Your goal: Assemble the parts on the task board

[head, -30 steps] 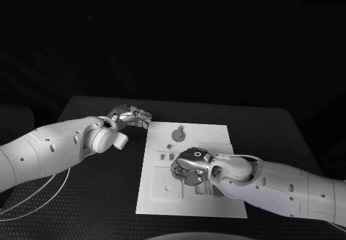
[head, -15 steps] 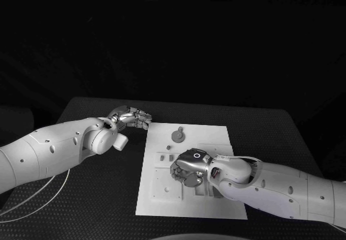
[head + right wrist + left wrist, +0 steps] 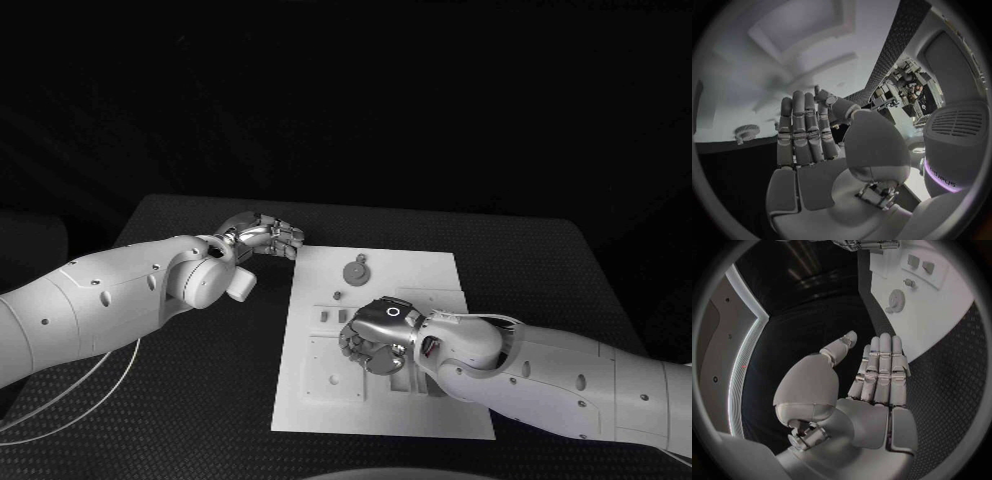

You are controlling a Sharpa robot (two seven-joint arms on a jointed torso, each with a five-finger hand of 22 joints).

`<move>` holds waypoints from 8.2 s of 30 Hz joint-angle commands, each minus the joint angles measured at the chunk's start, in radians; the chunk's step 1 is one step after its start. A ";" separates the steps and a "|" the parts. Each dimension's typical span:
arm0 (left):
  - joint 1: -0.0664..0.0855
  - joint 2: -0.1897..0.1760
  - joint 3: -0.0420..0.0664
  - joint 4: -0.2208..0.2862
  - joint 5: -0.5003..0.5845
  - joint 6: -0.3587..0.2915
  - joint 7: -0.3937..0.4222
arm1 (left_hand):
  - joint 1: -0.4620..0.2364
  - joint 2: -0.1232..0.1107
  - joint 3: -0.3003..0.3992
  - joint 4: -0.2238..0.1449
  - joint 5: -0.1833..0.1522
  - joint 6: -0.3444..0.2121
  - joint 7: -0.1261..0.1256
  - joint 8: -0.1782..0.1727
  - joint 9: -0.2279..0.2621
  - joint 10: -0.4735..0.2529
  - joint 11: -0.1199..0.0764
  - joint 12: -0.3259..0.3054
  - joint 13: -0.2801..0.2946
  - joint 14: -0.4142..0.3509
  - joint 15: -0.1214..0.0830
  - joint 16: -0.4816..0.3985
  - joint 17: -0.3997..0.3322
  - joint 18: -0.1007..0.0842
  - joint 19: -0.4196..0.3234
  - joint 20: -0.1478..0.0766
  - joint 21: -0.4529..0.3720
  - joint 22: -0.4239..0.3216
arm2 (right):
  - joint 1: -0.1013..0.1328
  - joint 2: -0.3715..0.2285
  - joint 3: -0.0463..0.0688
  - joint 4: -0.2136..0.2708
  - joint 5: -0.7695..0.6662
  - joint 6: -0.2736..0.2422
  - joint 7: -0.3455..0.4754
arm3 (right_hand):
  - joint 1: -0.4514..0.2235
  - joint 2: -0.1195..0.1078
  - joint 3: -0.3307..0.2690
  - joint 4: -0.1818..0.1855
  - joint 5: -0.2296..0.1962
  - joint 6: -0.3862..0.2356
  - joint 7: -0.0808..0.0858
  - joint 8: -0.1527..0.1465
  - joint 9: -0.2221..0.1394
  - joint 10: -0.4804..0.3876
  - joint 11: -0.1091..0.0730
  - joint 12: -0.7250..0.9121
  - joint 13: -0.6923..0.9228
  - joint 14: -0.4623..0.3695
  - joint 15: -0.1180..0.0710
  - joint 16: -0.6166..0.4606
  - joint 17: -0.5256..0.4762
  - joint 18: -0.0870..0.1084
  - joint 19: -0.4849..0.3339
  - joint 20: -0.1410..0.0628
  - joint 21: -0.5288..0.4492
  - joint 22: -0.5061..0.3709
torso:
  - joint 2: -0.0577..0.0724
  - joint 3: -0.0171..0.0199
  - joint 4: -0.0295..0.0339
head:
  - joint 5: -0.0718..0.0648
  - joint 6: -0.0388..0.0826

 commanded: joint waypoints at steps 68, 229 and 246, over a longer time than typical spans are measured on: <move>0.002 -0.002 0.001 0.000 -0.001 0.022 0.005 | 0.003 -0.010 -0.011 -0.003 0.001 -0.012 0.002 0.002 0.000 -0.009 0.001 -0.005 0.003 0.007 0.002 -0.011 0.010 -0.009 0.002 -0.001 0.001 -0.005 | 0.000 -0.005 -0.006 -0.010 0.027 -0.020 -0.028 | -0.056 -0.107 -0.019 0.011 0.001 -0.153 0.063 -0.093 -0.030 -0.077 0.036 -0.063 0.012 -0.031 0.023 -0.062 0.029 0.001 -0.035 0.009 0.010 0.025 | 0.000 0.0004 0.0018 | -0.006 -0.002; 0.004 0.018 0.001 -0.006 -0.001 0.016 0.019 | 0.003 -0.005 -0.015 -0.002 0.001 -0.012 0.001 0.005 0.000 -0.008 0.000 -0.004 0.007 0.010 0.002 -0.025 0.028 -0.010 0.002 -0.001 0.002 -0.009 | 0.020 0.040 -0.025 0.045 0.002 0.128 0.024 | -0.063 0.039 -0.010 -0.002 0.001 -0.020 0.010 -0.011 0.007 0.031 -0.022 -0.011 0.114 0.086 -0.029 -0.050 0.130 0.006 0.041 -0.033 0.133 0.024 | 0.000 -0.0004 0.0017 | 0.011 0.000; 0.004 0.016 0.001 -0.006 -0.001 0.016 0.018 | 0.003 -0.005 -0.016 -0.002 0.001 -0.012 0.001 0.005 0.000 -0.008 0.000 -0.004 0.008 0.010 0.002 -0.026 0.029 -0.010 0.001 -0.001 0.002 -0.010 | 0.015 0.042 -0.031 0.045 0.014 0.143 0.028 | -0.062 0.039 -0.010 -0.002 0.001 -0.019 0.010 -0.011 0.007 0.031 -0.023 -0.011 0.116 0.086 -0.029 -0.050 0.132 0.006 0.041 -0.033 0.134 0.024 | 0.000 -0.0013 0.0005 | 0.013 -0.001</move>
